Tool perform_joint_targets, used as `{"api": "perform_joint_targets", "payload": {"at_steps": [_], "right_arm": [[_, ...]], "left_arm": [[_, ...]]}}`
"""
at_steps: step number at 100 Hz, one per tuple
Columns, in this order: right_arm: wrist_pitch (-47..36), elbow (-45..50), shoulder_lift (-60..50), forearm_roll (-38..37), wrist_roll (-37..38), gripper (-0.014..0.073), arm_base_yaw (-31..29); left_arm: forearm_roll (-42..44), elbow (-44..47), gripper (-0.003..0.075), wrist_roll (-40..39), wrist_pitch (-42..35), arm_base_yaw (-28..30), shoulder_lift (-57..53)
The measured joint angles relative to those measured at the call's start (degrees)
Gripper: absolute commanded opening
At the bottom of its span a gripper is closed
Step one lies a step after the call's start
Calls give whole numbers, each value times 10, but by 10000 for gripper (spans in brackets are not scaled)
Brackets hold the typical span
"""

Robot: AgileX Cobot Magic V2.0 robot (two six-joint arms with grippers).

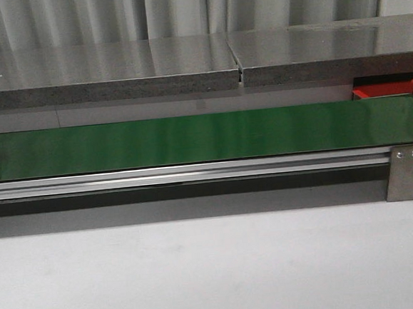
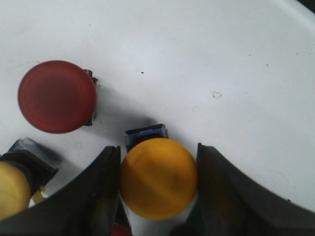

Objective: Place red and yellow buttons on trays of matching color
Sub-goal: 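Grasp a yellow push-button on the table with the left gripper, then set the yellow button on the green belt and release it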

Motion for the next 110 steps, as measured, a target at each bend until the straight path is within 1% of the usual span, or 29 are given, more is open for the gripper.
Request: {"api": "perform_joint_targets", "payload": {"at_steps": [16,35,43,68,79,96,110], "right_arm": [[0,0,0,0,0,-67,0],[0,0,0,0,0,-67,0],[0,0,0,0,0,-67,0],[0,0,0,0,0,-67,0],[0,0,0,0,0,-67,0],[0,0,0,0,0,-67,0],[0,0,0,0,0,-67,0]], "left_arm": [[0,2,179,10,20,0,-35],[0,37,179,20,20,0,-92],[0,65,179,22,14,0,-121],[0,207,179,32,-28,-1,-236],[0,249,179,38,-39,-8,-274],[-1,292,179,45,-44,-25,-290],[-2,317,179,49,-62,-41,-290]]}}
